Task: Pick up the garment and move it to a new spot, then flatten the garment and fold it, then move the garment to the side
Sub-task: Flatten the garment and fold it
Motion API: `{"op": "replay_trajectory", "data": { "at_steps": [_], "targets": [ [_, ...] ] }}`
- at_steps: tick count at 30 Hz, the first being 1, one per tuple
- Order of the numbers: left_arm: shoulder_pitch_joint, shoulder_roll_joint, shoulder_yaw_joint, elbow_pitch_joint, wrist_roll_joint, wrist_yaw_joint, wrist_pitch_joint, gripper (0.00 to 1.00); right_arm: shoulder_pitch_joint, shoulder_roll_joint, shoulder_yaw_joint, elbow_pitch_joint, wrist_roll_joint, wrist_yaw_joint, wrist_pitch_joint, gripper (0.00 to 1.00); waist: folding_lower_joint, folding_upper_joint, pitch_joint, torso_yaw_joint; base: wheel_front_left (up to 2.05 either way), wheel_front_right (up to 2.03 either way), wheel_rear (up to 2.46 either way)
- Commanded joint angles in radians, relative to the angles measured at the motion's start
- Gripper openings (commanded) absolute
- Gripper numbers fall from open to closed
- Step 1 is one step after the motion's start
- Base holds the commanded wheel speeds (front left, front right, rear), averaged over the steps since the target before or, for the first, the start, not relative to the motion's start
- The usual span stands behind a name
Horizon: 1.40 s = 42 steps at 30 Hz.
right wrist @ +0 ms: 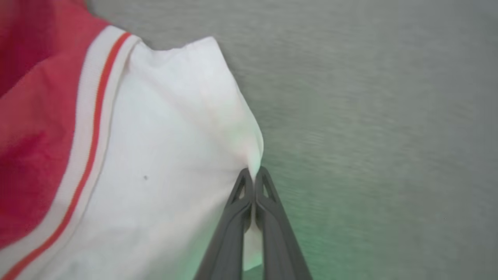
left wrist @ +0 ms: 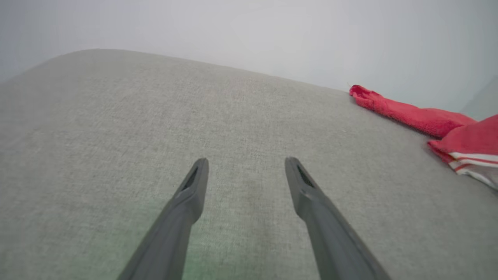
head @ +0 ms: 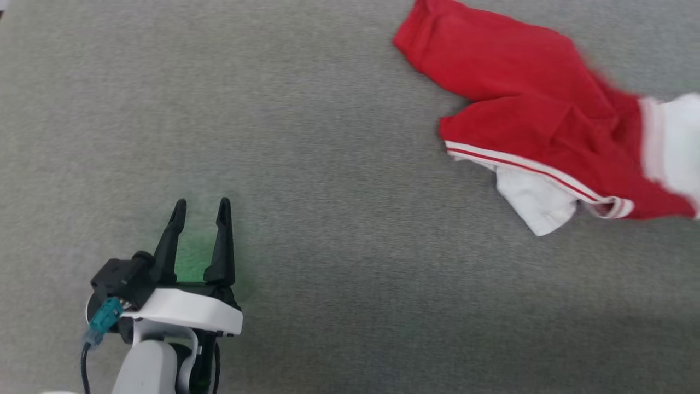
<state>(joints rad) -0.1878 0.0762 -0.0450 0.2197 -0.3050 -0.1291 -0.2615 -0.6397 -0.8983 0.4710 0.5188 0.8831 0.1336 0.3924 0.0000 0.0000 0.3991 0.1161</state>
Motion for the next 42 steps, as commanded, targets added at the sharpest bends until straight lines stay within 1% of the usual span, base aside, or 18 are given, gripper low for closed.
{"op": "replay_trajectory", "data": {
  "at_steps": [1, 6, 12, 17, 19, 20, 21, 22, 23, 26, 30, 32, 34, 36, 37, 39, 41, 42],
  "targets": [
    [-0.02, 0.012, -0.004, -0.006, 0.001, -0.002, -0.005, 1.0, -0.008, -0.011, -0.028, 0.037, -0.01, -0.005, -0.036, 0.0, 0.0, 0.0, 0.002, -0.016, 0.0, 0.0, 0.0],
    [-0.035, 0.031, -0.011, -0.018, -0.003, -0.002, -0.005, 1.0, -0.016, -0.019, -0.138, 0.198, -0.022, -0.005, -0.13, 0.0, 0.0, 0.0, 0.012, -0.045, 0.0, 0.0, 0.0],
    [-0.039, 0.051, -0.025, -0.024, -0.006, -0.002, -0.005, 1.0, -0.041, -0.002, -0.25, 0.381, -0.053, -0.005, -0.236, 0.0, 0.0, 0.0, 0.027, -0.067, 0.0, 0.0, 0.0],
    [-0.045, 0.069, -0.036, -0.022, -0.007, -0.002, -0.005, 1.0, -0.074, 0.024, -0.301, 0.516, -0.114, -0.005, -0.32, 0.0, 0.0, 0.0, 0.029, -0.08, 0.0, 0.0, 0.0],
    [-0.048, 0.074, -0.047, -0.021, -0.01, -0.002, -0.005, 1.0, -0.087, 0.058, -0.299, 0.543, -0.134, -0.005, -0.34, 0.0, 0.0, 0.0, 0.025, -0.087, 0.0, 0.0, 0.0],
    [-0.051, 0.078, -0.051, -0.021, -0.013, -0.002, -0.005, 1.0, -0.093, 0.073, -0.303, 0.55, -0.137, -0.004, -0.352, 0.09, 0.0, 0.0, 0.022, -0.092, 0.0, 0.0, 0.0],
    [-0.056, 0.082, -0.061, -0.022, -0.018, -0.002, -0.005, 1.0, -0.097, 0.079, -0.306, 0.561, -0.144, -0.004, -0.365, 0.45, 0.0, 0.0, 0.019, -0.096, 0.0, 0.0, 0.0],
    [-0.063, 0.091, -0.074, -0.023, -0.022, -0.002, -0.005, 1.0, -0.103, 0.086, -0.308, 0.569, -0.151, -0.004, -0.382, 0.96, 0.0, 0.0, 0.016, -0.101, 0.0, 0.0, 0.0],
    [-0.071, 0.102, -0.092, -0.022, -0.025, -0.002, -0.005, 1.0, -0.109, 0.097, -0.314, 0.575, -0.153, -0.004, -0.403, 1.0, 0.0, 0.0, 0.011, -0.106, 0.0, 0.0, 0.0],
    [-0.116, 0.152, -0.163, -0.021, -0.038, -0.002, -0.005, 1.0, -0.11, 0.129, -0.324, 0.581, -0.169, -0.003, -0.48, 1.0, 0.0, 0.0, -0.006, -0.124, 0.0, 0.0, 0.0],
    [-0.233, 0.255, -0.305, -0.003, -0.068, -0.002, -0.005, 1.0, -0.101, 0.16, -0.33, 0.555, -0.189, -0.003, -0.592, 1.0, 0.0, 0.0, -0.031, -0.166, 0.0, 0.0, 0.0],
    [-0.314, 0.306, -0.382, 0.004, -0.106, -0.002, 0.011, 1.0, -0.091, 0.191, -0.323, 0.502, -0.201, -0.003, -0.63, 1.0, 0.0, 0.0, -0.041, -0.198, 0.0, 0.0, 0.0],
    [-0.395, 0.351, -0.47, 0.001, -0.157, -0.002, 0.058, 1.0, -0.072, 0.22, -0.326, 0.442, -0.201, -0.003, -0.648, 1.0, 0.0, 0.0, -0.044, -0.234, 0.0, 0.0, 0.0],
    [-0.471, 0.378, -0.552, -0.001, -0.252, -0.002, 0.14, 1.0, -0.05, 0.255, -0.328, 0.36, -0.209, -0.003, -0.656, 1.0, 0.0, 0.0, -0.044, -0.273, 0.0, 0.0, 0.0],
    [-0.512, 0.391, -0.6, 0.001, -0.308, -0.002, 0.199, 1.0, -0.032, 0.27, -0.335, 0.318, -0.214, -0.003, -0.657, 1.0, 0.0, 0.0, -0.042, -0.291, 0.0, 0.0, 0.0],
    [-0.58, 0.386, -0.66, 0.013, -0.478, -0.002, 0.337, 1.0, 0.004, 0.303, -0.353, 0.223, -0.246, -0.003, -0.658, 1.0, 0.0, 0.0, -0.038, -0.331, 0.0, 0.0, 0.0],
    [-0.666, 0.407, -0.725, 0.03, -0.581, -0.002, 0.489, 1.0, 0.053, 0.35, -0.373, 0.15, -0.283, -0.003, -0.658, 1.0, 0.0, 0.0, -0.031, -0.373, 0.0, 0.0, 0.0],
    [-0.699, 0.406, -0.737, 0.046, -0.642, -0.002, 0.547, 1.0, 0.068, 0.375, -0.381, 0.111, -0.296, -0.003, -0.658, 1.0, 0.0, 0.0, -0.024, -0.394, 0.0, 0.0, 0.0]
  ]
}}
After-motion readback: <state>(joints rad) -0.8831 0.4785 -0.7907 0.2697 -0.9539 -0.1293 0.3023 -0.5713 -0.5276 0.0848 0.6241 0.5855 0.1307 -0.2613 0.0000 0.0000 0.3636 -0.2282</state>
